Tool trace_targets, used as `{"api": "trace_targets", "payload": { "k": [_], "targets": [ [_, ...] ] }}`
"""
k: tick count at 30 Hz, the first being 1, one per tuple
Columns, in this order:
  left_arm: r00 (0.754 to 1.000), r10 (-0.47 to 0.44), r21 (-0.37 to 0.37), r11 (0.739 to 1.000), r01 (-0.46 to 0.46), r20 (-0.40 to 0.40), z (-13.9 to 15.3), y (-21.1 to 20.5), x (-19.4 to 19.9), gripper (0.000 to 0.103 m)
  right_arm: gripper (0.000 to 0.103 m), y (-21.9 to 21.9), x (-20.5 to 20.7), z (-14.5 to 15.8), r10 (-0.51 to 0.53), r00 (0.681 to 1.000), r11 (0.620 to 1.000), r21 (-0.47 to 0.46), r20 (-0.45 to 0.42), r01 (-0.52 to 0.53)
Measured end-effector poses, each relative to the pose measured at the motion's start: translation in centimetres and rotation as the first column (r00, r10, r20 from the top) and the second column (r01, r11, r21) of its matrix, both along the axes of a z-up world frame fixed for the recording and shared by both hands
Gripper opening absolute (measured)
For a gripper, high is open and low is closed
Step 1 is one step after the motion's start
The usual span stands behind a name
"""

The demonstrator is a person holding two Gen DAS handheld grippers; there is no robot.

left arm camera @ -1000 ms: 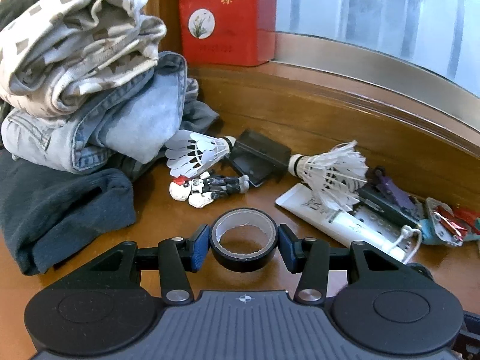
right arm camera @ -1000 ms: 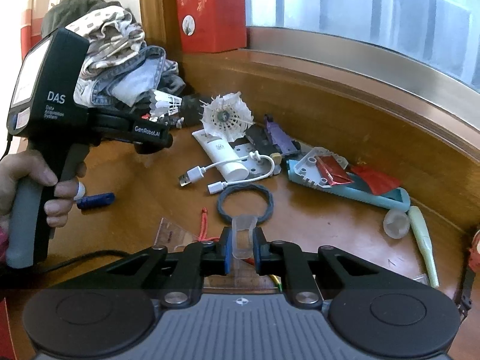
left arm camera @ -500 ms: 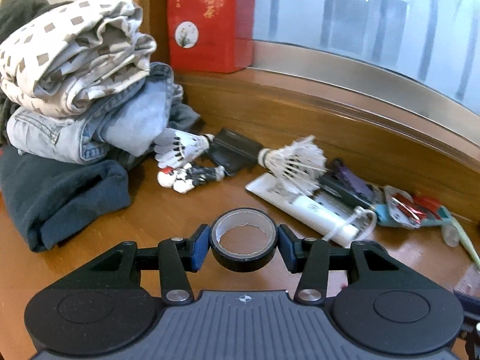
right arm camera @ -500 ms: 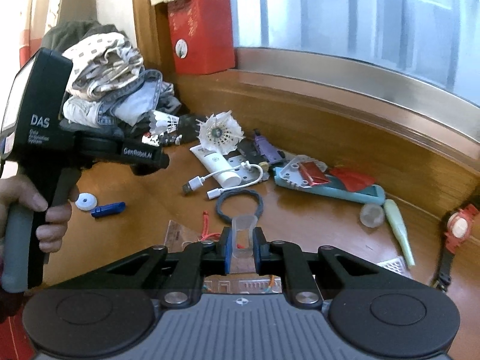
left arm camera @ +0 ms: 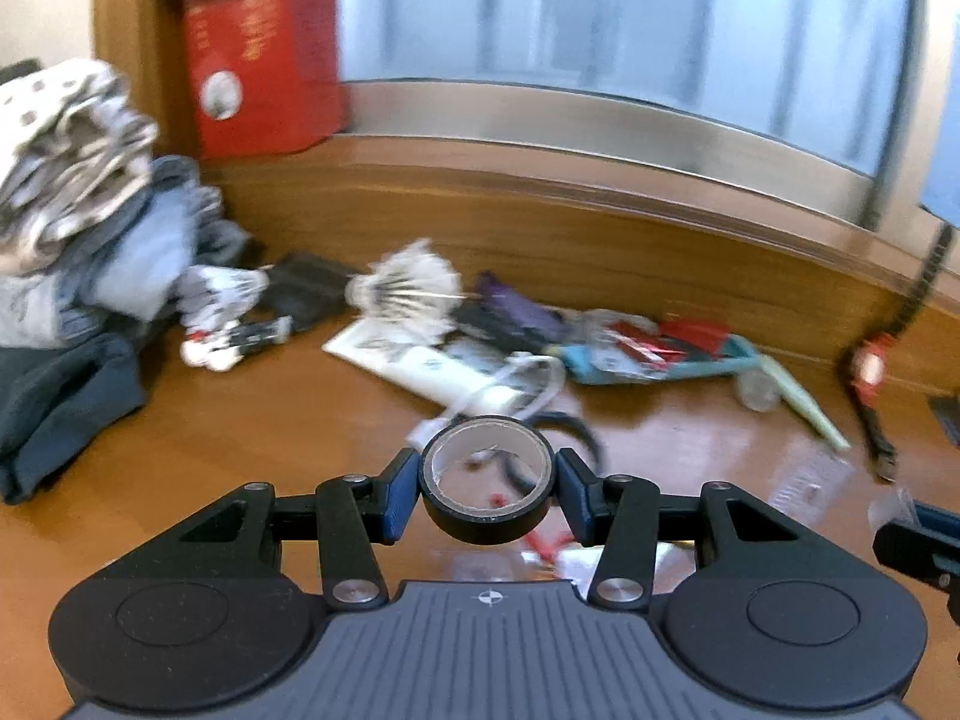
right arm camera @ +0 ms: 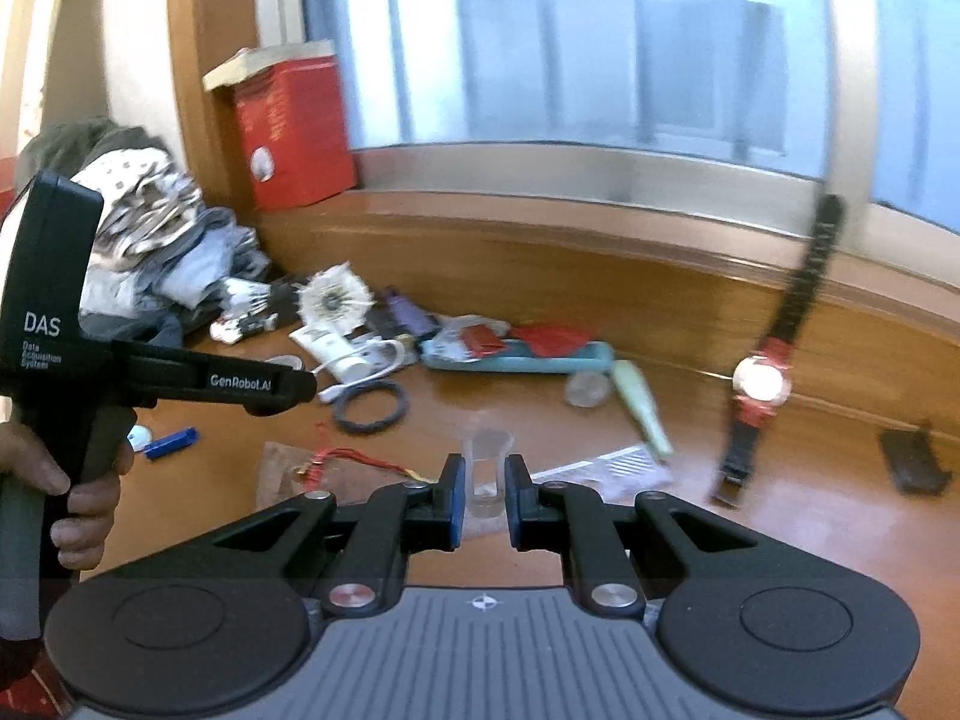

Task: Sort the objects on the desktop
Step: 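Carry the tape roll and clear cup with both tools to the cardboard box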

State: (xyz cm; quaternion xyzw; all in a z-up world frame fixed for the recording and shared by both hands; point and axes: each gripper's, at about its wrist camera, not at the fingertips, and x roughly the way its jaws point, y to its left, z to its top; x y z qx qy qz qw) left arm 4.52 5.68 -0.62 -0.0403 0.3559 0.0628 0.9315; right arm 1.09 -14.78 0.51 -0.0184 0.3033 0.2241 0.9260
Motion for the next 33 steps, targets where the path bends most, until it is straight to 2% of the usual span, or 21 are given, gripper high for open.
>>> {"api": "trace_targets", "payload": {
  "k": [18,25,33],
  "targets": [
    [0.983,-0.182,-0.002,0.983,0.182,0.012,1.0,-10.3,0.3,0.049,0.015,-9.3,-2.9,1.6,-0.154,0.987,0.988,-0.010,0.041,0.155],
    [0.965,-0.263,0.003,0.965,0.263,0.021,1.7,-15.1,-0.2,0.049,0.015,-13.9,-4.9,2.3,-0.234,0.971,0.972,-0.004,0.050,0.235],
    [0.931,-0.363,0.011,0.932,0.363,0.034,2.3,-20.6,-1.2,0.049,0.015,-18.7,-7.4,3.0,-0.320,0.945,0.947,0.008,0.071,0.320]
  ]
}}
